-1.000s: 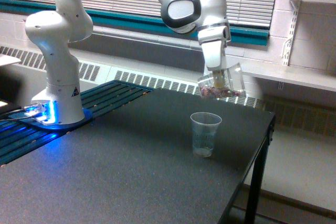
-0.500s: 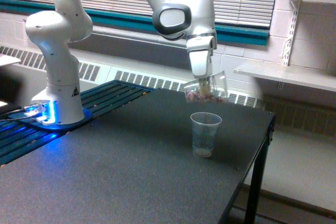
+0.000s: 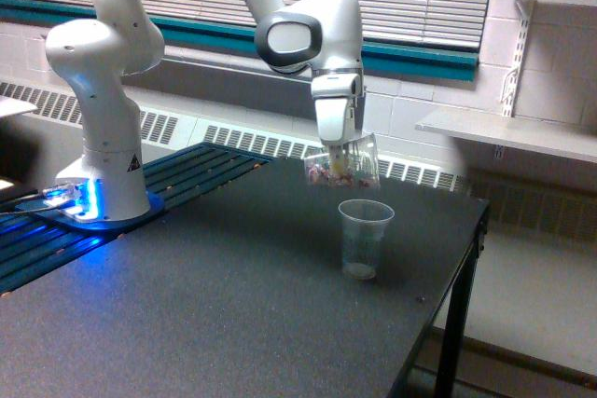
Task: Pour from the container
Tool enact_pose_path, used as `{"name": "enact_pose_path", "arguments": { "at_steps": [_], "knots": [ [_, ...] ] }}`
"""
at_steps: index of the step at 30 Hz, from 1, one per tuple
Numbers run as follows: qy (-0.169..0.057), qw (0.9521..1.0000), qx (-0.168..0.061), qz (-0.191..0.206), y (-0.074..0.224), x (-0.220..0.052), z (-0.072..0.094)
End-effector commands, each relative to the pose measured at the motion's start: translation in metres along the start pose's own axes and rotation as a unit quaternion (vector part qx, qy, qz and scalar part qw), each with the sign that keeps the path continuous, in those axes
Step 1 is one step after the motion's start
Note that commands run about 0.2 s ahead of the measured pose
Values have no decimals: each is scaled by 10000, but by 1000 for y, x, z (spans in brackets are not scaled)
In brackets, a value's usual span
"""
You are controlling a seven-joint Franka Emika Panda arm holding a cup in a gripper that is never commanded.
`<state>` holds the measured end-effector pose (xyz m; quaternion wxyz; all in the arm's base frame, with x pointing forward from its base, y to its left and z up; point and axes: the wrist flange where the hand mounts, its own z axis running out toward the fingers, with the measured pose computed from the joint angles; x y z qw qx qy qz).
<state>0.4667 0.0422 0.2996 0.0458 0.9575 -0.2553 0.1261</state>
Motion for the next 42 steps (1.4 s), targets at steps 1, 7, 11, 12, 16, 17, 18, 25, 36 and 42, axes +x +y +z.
{"name": "enact_pose_path", "arguments": {
  "at_steps": [1, 7, 11, 12, 16, 17, 18, 25, 36, 42],
  "knots": [
    [-6, 10000, -55, 41, 10, -4, -3],
    [-117, 9999, -120, 19, 17, -14, 0],
    [-216, 9997, -137, -5, 20, -21, 3],
    [-236, 9996, -151, -5, 21, -21, 4],
    [-337, 9992, -214, -37, 26, -25, 7],
    [-365, 9990, -234, -57, 27, -25, 8],
    [-396, 9989, -248, -78, 28, -26, 8],
    [-469, 9981, -367, -152, 35, -18, 7],
    [-532, 9969, -486, -305, 35, -4, 5],
    [-682, 9952, -539, -459, 29, -6, 6]
  ]
}}
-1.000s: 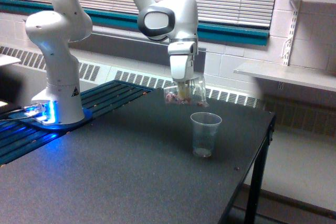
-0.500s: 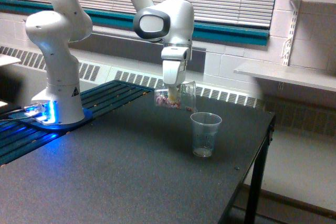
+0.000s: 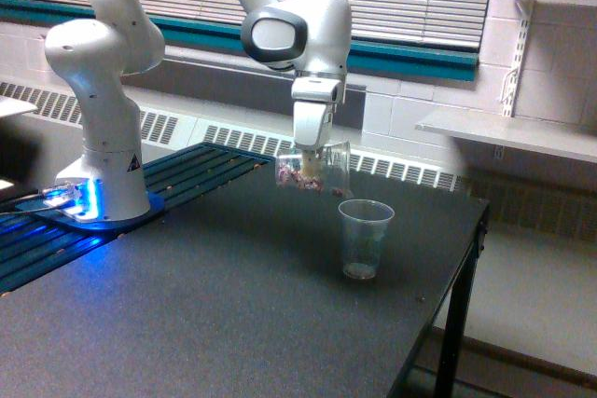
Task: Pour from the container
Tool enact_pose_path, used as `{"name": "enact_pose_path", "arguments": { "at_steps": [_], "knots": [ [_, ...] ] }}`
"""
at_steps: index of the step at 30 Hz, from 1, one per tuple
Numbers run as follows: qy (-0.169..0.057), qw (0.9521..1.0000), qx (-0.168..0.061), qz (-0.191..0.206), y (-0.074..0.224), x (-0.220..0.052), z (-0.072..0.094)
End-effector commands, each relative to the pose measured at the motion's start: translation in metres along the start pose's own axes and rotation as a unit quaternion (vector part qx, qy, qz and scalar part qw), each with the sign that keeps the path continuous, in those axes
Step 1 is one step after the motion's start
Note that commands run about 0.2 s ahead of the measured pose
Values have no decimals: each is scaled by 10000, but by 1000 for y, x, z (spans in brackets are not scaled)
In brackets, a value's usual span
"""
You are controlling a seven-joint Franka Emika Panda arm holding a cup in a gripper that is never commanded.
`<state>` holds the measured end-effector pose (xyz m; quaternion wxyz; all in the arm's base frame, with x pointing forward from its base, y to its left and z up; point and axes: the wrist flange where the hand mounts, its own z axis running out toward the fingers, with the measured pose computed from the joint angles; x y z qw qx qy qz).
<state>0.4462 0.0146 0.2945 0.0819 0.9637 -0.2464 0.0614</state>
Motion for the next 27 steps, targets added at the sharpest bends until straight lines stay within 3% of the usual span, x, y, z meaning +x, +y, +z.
{"name": "enact_pose_path", "arguments": {
  "at_steps": [1, 8, 27],
  "knots": [
    [-173, 9993, -64, -322, -6, -1, 2],
    [-335, 9982, -153, -475, -8, -6, 4],
    [-463, 9965, -350, -605, -8, 10, -4]
  ]
}}
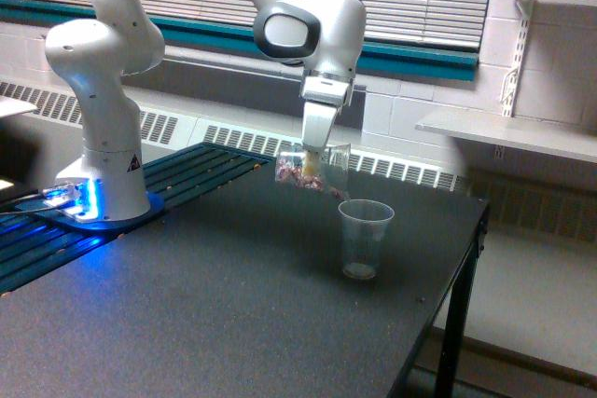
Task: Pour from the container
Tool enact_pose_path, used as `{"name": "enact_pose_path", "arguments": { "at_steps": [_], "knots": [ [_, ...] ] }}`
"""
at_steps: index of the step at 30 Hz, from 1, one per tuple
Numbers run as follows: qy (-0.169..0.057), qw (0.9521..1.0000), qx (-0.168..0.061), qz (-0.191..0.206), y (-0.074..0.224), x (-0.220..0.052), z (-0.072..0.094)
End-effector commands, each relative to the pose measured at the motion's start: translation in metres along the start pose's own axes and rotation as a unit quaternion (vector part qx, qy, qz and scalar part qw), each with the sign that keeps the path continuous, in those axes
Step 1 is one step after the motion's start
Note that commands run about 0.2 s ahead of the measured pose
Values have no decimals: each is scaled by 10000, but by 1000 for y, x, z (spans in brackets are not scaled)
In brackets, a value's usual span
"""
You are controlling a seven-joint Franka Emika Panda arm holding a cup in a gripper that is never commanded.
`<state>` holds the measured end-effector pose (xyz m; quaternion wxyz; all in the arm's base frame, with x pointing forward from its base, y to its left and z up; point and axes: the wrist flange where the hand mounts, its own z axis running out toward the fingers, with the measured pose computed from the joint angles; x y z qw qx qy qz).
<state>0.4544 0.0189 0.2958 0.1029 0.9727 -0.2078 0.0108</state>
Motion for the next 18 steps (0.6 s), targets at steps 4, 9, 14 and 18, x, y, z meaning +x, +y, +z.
{"name": "enact_pose_path", "arguments": {
  "at_steps": [4, 9, 14, 18],
  "knots": [
    [-97, 9997, -108, -176, 1, 7, -4],
    [-163, 9994, -166, -245, 1, 9, -5],
    [-160, 9993, -169, -283, -2, 13, -7],
    [-163, 9992, -198, -318, -4, 16, -8]
  ]
}}
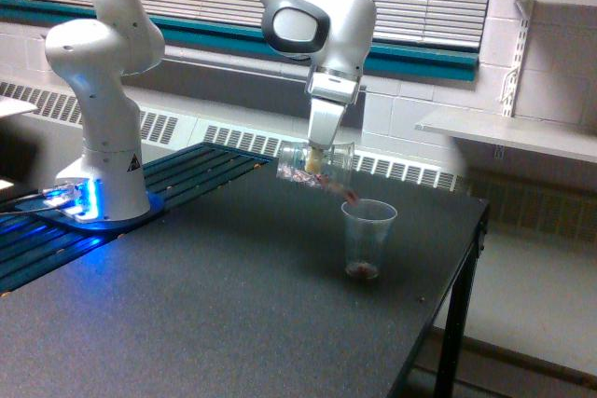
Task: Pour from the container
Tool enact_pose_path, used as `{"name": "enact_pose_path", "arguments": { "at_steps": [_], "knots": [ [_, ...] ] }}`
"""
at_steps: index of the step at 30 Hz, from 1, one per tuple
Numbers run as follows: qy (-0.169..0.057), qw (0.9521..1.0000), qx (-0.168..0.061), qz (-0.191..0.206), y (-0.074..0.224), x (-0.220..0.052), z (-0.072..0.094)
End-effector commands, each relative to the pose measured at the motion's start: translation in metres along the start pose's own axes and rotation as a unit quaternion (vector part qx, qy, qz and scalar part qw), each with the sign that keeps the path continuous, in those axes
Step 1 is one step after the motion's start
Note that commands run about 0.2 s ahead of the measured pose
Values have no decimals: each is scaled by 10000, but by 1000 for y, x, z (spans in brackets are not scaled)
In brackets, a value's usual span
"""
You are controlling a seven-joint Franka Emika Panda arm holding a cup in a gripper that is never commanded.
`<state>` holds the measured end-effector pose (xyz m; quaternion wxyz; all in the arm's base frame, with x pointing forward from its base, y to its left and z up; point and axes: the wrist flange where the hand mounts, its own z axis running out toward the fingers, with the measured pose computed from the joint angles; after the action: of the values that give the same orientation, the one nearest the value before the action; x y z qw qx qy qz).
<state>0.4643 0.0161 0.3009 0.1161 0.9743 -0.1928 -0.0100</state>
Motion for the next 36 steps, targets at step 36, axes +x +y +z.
{"name": "enact_pose_path", "arguments": {
  "at_steps": [36],
  "knots": [
    [-82, 9996, -120, -259, -8, 15, -9]
  ]
}}
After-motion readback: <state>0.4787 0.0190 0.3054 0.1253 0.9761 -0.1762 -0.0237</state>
